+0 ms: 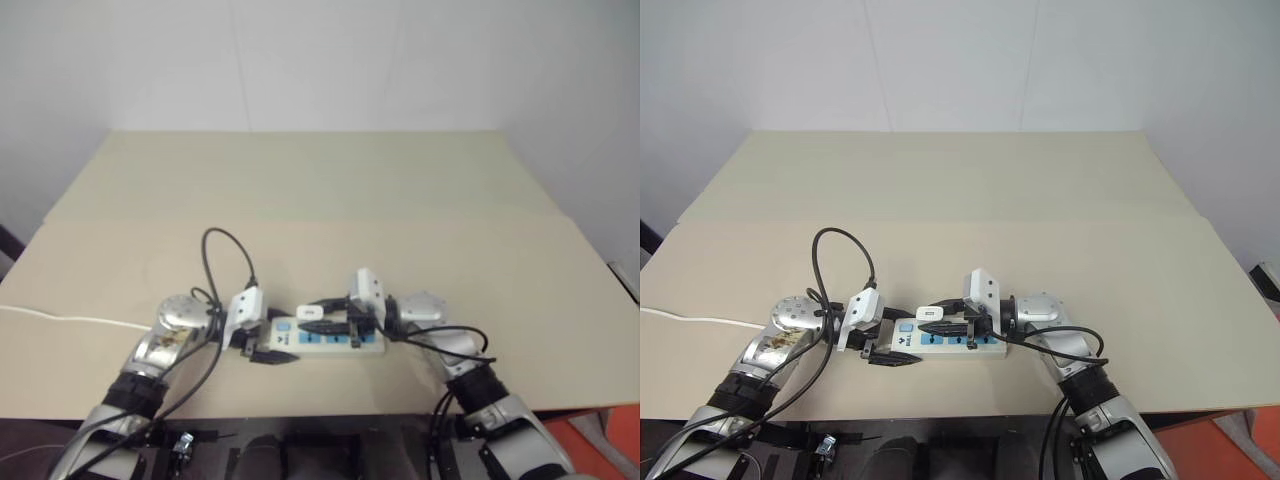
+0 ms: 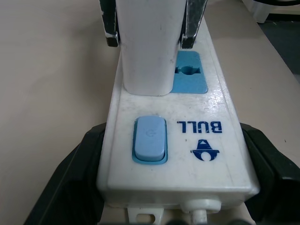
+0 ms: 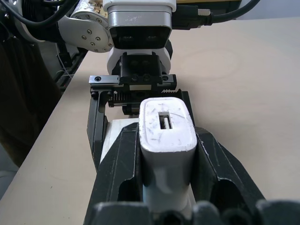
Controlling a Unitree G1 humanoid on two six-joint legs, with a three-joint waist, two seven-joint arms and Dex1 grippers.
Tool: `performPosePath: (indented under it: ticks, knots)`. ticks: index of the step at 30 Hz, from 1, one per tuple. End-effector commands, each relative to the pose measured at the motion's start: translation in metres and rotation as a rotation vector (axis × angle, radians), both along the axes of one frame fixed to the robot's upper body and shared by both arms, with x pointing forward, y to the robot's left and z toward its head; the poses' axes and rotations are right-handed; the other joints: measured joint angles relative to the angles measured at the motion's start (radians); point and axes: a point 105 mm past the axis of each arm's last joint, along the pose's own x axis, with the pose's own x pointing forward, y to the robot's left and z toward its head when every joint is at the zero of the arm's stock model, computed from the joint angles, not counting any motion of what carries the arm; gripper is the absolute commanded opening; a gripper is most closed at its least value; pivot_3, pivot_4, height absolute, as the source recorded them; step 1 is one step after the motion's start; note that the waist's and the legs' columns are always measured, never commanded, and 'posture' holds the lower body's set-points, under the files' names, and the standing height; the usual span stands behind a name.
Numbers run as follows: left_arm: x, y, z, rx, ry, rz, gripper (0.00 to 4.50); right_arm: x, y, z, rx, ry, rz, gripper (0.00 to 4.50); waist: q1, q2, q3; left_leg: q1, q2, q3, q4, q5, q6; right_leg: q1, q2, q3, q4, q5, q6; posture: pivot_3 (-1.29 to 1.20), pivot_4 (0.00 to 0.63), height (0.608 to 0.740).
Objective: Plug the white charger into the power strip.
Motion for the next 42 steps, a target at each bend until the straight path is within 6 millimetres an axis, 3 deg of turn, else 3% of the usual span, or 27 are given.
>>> performPosePath:
  ticks: [1,9,19,23,25,27,36,42]
  knots:
    - [0.001,0.014,0.003,0.026,-0.011,0.028,3.34,-0.003,-0.041,-0.06,-0.219,0.164,-0.11,1.12,0.0,0.0,0.0,0.0,0.0,0.0,0.0,0.0,0.0,0.0,0.0,0.0,0.0,0.0,0.0,0.0,0.15,0.74]
    - [0.001,0.015,0.004,0.028,-0.014,0.036,3.34,0.0,-0.037,-0.057,-0.216,0.143,-0.112,1.12,0.0,0.0,-0.001,0.0,0.0,0.0,0.0,0.0,0.0,0.0,0.0,0.0,0.0,0.0,0.0,0.0,0.15,0.74]
    - [0.0,0.015,0.004,0.021,-0.012,0.035,3.34,0.001,-0.031,-0.048,-0.192,0.145,-0.092,4.47,-0.005,-0.004,-0.003,0.002,0.002,0.0,-0.001,0.0,0.0,0.0,0.002,0.0,0.0,-0.001,-0.001,0.0,0.15,0.74]
    - [0.0,0.014,0.006,0.01,-0.01,0.037,3.34,0.003,-0.036,-0.043,-0.198,0.125,-0.094,4.47,-0.005,-0.004,-0.003,0.001,0.002,0.0,-0.001,0.0,0.0,0.0,0.002,0.0,0.0,-0.001,-0.001,0.0,0.15,0.74]
    - [0.0,0.015,0.011,-0.008,-0.003,0.039,4.07,0.006,-0.04,-0.036,-0.195,0.1,-0.099,4.5,-0.005,-0.004,-0.003,0.001,0.002,0.0,-0.001,0.0,0.0,0.0,0.002,0.0,0.0,-0.001,-0.001,0.0,0.15,0.74]
    - [-0.001,0.015,0.016,-0.031,0.005,0.035,4.48,0.007,-0.044,-0.031,-0.191,0.081,-0.102,4.5,-0.002,-0.004,-0.003,0.001,0.002,0.0,-0.002,0.0,0.0,0.0,0.002,0.0,0.0,-0.001,-0.001,0.0,0.15,0.74]
    - [-0.012,0.018,0.061,-0.071,-0.103,-0.022,4.48,0.005,-0.07,0.007,-0.16,-0.014,-0.124,4.5,0.013,-0.004,-0.001,-0.005,0.001,0.0,-0.002,0.0,0.0,-0.003,-0.001,-0.001,-0.003,-0.001,-0.002,0.0,0.15,0.74]
    - [-0.025,0.034,0.079,-0.057,-0.137,-0.005,4.48,0.003,-0.11,0.049,-0.157,-0.103,-0.193,4.5,0.011,0.0,0.004,-0.014,0.001,0.0,-0.001,0.0,0.0,-0.012,0.0,-0.001,-0.003,-0.001,-0.001,0.0,0.15,0.74]
